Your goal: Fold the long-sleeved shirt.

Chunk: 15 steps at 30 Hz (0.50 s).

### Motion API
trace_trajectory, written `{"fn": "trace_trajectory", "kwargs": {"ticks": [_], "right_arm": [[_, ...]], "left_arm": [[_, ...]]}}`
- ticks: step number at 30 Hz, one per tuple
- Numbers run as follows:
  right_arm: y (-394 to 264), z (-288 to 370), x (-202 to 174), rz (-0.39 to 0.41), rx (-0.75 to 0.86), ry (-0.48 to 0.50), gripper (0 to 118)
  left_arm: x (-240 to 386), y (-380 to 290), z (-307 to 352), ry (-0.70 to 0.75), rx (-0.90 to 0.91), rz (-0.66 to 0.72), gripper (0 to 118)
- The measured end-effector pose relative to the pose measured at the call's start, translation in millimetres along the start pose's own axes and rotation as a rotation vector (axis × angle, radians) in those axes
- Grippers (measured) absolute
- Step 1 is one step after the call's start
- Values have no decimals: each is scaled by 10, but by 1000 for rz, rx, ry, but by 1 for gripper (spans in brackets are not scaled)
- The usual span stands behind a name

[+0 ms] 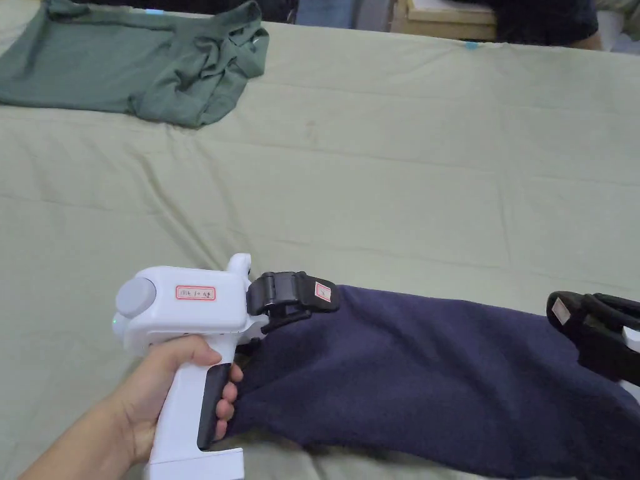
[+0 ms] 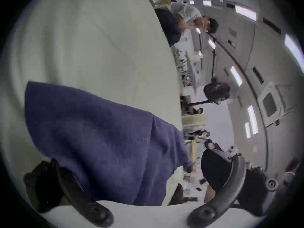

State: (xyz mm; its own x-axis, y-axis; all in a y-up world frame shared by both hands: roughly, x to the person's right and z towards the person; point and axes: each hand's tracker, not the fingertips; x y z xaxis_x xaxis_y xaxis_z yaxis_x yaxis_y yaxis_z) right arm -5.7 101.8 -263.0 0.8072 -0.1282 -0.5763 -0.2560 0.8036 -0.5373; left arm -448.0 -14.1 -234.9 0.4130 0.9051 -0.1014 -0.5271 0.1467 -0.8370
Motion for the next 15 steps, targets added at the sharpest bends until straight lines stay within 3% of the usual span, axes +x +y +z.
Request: {"fn": "trace_trajectory", "kwargs": {"ticks": [1,2,3,4,6,7,8,9,13,15], "right_arm": [[-23,-3,21,-5,3,0,10],[-39,-13,34,-18,4,-15,10],[-67,-38,51,-38,1,-24,10],[-90,-69,66,-62,-6,-9,10],[-127,-137,21,-35,-17,14,10],[-156,-193,-41,26,-28,3,10],[-178,-234,-107,70,-34,10,10],[-206,-286,-188,94,-37,17,10],[-268,-436,-604,89,-53,96,10],[-298,-496,-846,88,-55,118,10]], "left_arm": [[124,-11,37,77,-32,-27,115],[203,-45,98,135,28,-29,75],[269,-77,181,241,68,-109,8],[-45,159,191,406,52,-130,8],[-235,350,342,201,-72,-58,8],[-108,403,425,325,-41,-181,8],[262,-54,231,314,-52,-210,8],[331,-41,310,300,-62,-210,8],[561,195,803,432,-37,-297,8],[544,410,1215,464,-35,-253,8]]}}
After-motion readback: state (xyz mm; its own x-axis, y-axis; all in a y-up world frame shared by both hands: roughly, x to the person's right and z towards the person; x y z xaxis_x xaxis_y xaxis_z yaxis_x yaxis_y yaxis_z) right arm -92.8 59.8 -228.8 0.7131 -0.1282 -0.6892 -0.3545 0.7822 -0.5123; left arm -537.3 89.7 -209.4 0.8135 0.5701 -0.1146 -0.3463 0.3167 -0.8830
